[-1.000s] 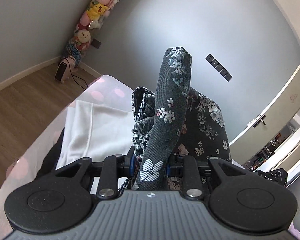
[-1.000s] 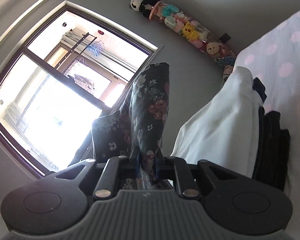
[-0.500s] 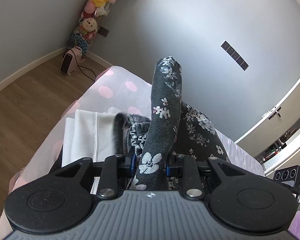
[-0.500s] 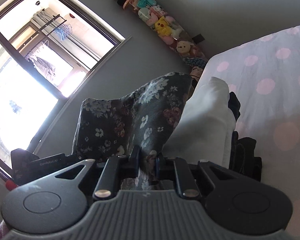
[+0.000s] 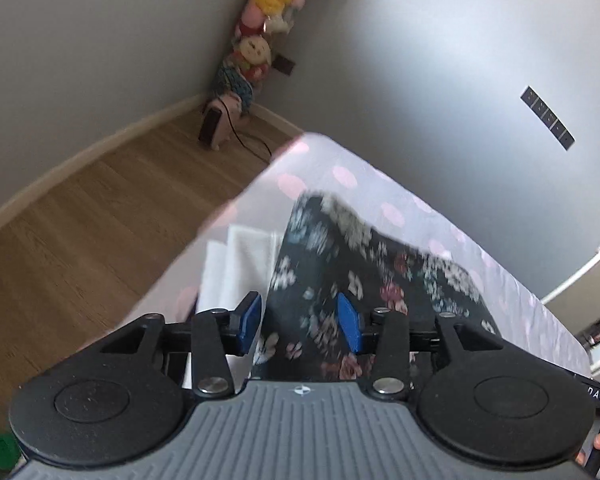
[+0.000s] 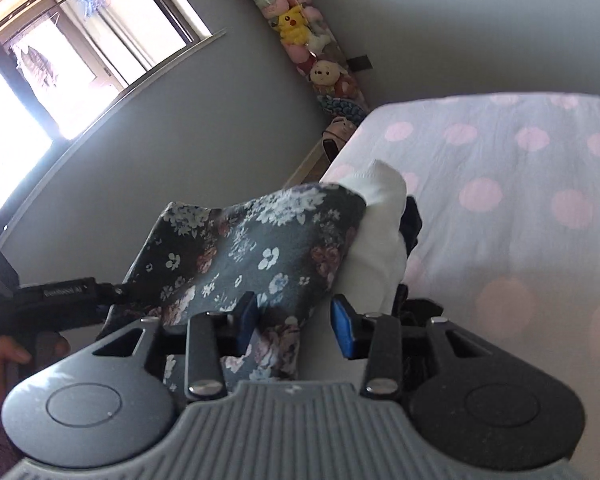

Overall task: Fold clothes
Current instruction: 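Lower the jeans onto the white folded clothes and open both grippers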

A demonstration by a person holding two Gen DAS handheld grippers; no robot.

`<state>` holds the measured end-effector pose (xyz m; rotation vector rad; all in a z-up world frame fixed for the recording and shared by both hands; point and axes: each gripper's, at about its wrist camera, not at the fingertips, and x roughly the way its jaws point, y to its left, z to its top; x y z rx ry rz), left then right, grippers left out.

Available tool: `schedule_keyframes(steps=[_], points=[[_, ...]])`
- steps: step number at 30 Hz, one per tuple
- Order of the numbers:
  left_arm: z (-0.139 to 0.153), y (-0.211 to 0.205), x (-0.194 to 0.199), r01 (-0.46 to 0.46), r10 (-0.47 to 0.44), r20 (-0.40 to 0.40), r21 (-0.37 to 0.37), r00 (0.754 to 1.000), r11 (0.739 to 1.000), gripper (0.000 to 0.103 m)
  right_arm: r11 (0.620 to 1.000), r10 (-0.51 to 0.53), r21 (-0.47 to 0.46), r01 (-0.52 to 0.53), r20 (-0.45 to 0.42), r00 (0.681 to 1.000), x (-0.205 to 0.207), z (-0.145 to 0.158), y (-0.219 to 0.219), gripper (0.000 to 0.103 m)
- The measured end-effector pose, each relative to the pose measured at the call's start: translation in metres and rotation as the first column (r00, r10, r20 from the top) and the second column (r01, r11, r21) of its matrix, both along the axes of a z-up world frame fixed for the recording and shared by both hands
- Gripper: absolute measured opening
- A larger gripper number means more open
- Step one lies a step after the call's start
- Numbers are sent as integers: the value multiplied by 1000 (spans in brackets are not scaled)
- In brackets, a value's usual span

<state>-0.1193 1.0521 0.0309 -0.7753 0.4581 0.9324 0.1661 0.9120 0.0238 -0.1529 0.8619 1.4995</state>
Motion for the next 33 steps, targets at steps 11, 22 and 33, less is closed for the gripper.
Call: schedule_keyframes(steps=[11,22,33], points=[[-10,-62,9,91,-84,-146,42,986,995,28,987,142,36,-158,277,950,-24,2,47,30],[-53,-55,26,87,-88,-208,-15,974,996,29,995,104,-20,-102,308,946,-2,-46,52,28],[-18,-92,44,50,-26,-338,62,941,997,32,968,176,92,-234,417,892,-39,4,-16,33]])
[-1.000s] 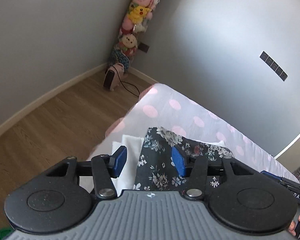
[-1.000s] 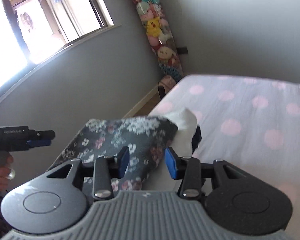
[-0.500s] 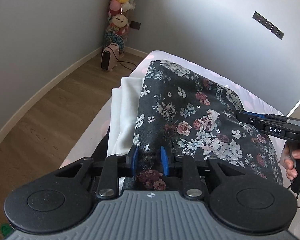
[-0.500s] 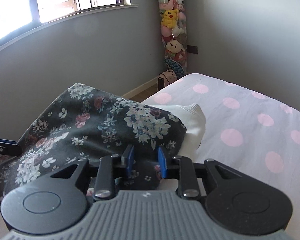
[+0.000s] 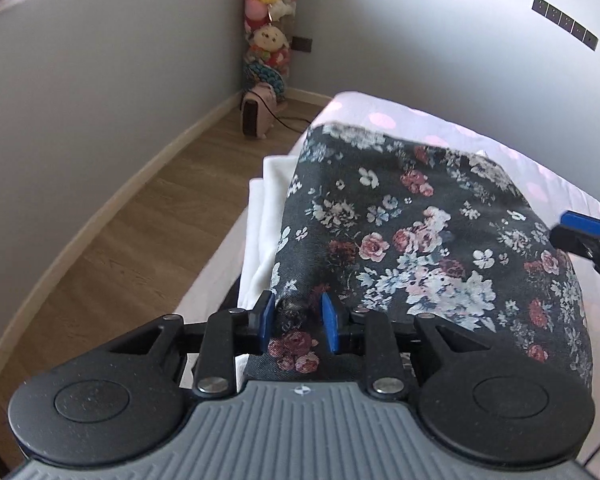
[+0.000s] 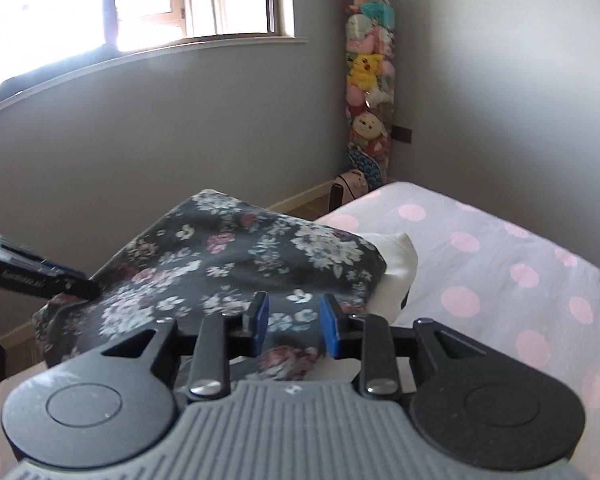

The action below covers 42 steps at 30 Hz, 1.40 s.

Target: Fold clothes

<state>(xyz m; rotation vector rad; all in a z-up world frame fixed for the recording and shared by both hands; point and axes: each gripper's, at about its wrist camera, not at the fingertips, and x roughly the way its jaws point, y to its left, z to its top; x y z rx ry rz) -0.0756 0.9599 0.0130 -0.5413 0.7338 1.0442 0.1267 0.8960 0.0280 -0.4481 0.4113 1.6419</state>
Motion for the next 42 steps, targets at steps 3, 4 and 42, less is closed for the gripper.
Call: schedule_keyframes(steps=[3,4,42], points=[[12,-22,10,45,-46,14,42,999,998,40,998,66,9,-66,34,997,-19,5,-24,33],[14,-29,13,60,-61,15,52,998,997,40,997,78,1,-79,42,996,-25,3,-31,34],[-105,-324,-11,-298,299,53,361,953,884,60,979,-34,197,49,-77,996,-34,-111,-313,54]])
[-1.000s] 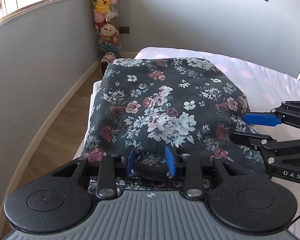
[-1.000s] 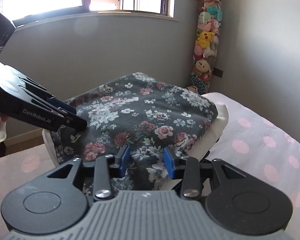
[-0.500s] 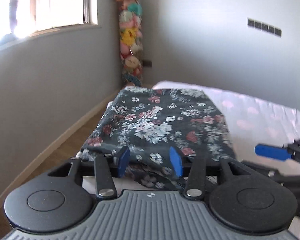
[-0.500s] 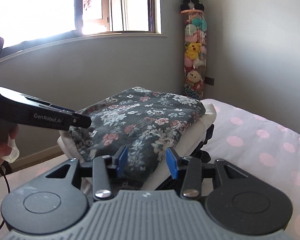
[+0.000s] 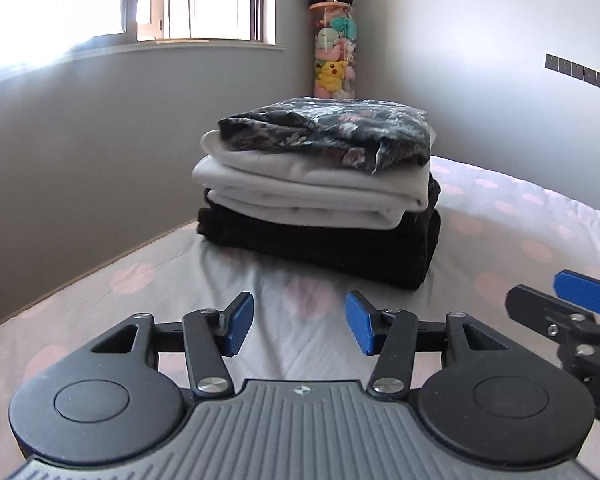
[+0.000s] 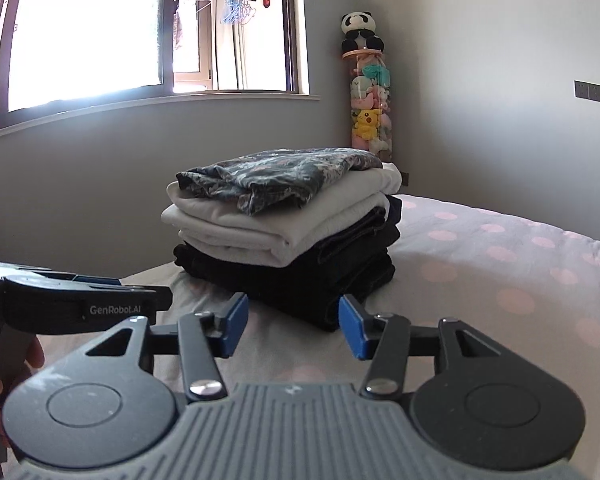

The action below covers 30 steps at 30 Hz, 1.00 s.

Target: Fold clothes

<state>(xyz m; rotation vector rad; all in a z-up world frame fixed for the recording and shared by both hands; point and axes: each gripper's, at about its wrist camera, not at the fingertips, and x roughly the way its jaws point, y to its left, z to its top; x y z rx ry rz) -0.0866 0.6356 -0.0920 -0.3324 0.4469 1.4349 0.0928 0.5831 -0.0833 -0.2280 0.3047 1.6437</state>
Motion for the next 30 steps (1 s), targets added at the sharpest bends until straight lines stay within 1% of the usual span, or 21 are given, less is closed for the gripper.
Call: schedule_keyframes(steps=[2,3,4,5,6,8,10,12,14,15,16,17,18,19,22,24,25,27,30], points=[[-1,-18,-5,9,-8,-34,38,999,999,60,1000,-16,4,16,-12,1000,-9,-2,-19,55],[0,-26,-8,24,-22,-51,42,998,999,60,1000,-28,0,28,-15,1000,-15,-2,-27,55],[2,-33,-12,39,-36,-63,40,997,998,60,999,-39,-4,39,-19,999,-21,0,-34,55],[5,-39,-16,46,-43,-70,33,997,998,63,998,-55,-5,55,-24,998,-28,2,-42,56],[7,-45,-21,45,-43,-68,24,997,999,66,997,-72,-6,72,-30,997,-36,5,-50,57],[10,-58,-32,39,-38,-48,5,998,999,66,994,-108,-8,108,-34,994,-50,10,-64,61],[10,-72,-44,22,-22,-27,-10,999,1000,67,989,-149,-12,149,-9,989,-69,16,-76,61],[9,-82,-54,6,-7,-14,-16,1000,1000,72,983,-181,-10,181,24,983,-87,21,-85,61],[10,-90,-62,1,-1,-14,-20,1000,1000,74,978,-208,-5,209,76,975,-106,23,-93,61],[12,-92,-66,3,-4,-23,-8,1000,1000,74,975,-223,0,224,100,970,-114,23,-97,61],[15,-94,-69,1,-1,-28,15,1000,1000,76,971,-237,5,238,124,964,-121,23,-100,62],[17,-96,-73,-2,3,-35,33,999,999,82,967,-255,11,256,137,957,-126,23,-103,64],[19,-97,-76,-4,6,-43,49,999,999,85,962,-274,16,274,144,951,-129,22,-106,64],[20,-97,-79,-4,8,-48,64,999,998,85,956,-292,22,293,151,944,-132,21,-109,65],[24,-98,-88,-8,13,-51,99,999,995,87,944,-328,34,327,142,934,-138,20,-115,67],[27,-98,-91,11,-5,-45,133,999,991,88,937,-349,59,344,153,924,-143,20,-117,70],[28,-98,-93,19,-12,-41,151,999,988,88,933,-359,80,351,163,919,-146,20,-118,75],[29,-96,-96,26,-23,-22,173,1000,984,90,927,-372,118,356,163,914,-150,19,-119,76],[27,-89,-100,39,-41,5,190,999,981,92,919,-385,147,366,131,914,-152,18,-118,81]])
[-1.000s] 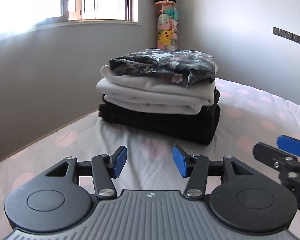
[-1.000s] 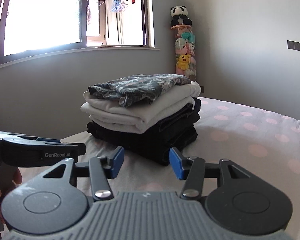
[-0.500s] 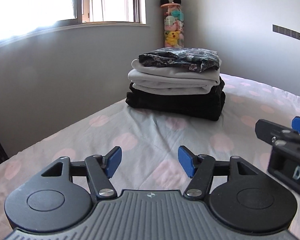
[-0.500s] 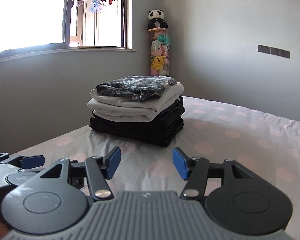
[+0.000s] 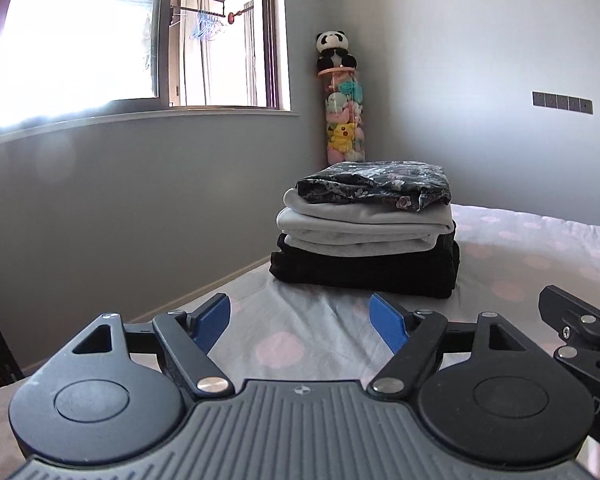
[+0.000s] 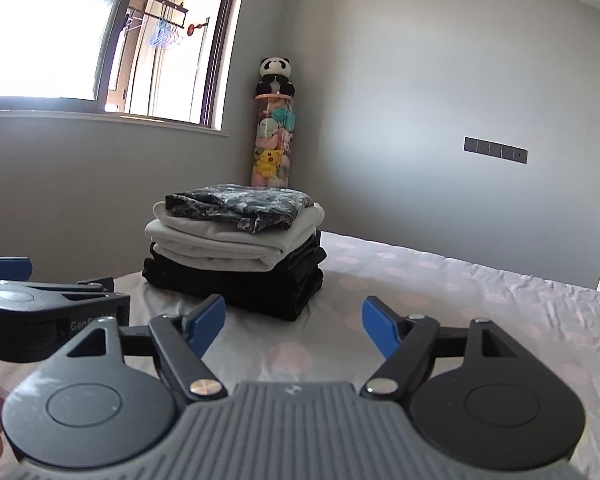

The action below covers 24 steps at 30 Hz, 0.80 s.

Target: Fold clothes

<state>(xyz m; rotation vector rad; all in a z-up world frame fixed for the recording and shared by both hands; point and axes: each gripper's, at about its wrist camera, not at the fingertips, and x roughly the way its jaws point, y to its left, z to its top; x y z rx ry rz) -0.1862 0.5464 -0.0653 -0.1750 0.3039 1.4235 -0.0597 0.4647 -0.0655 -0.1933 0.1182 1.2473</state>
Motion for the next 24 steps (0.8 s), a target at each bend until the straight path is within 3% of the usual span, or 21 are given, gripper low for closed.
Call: schedule_keyframes(steps=[9,24], points=[[-22,32,1,-22,22,0,19,1000,1000,93,1000,-4,-17,4,8,1000,-5,-17,20,85],[-52,69,9,-31,31,-9,-58,999,998,93,999,-10,-53,9,-20,1000,15,-50,58,87]])
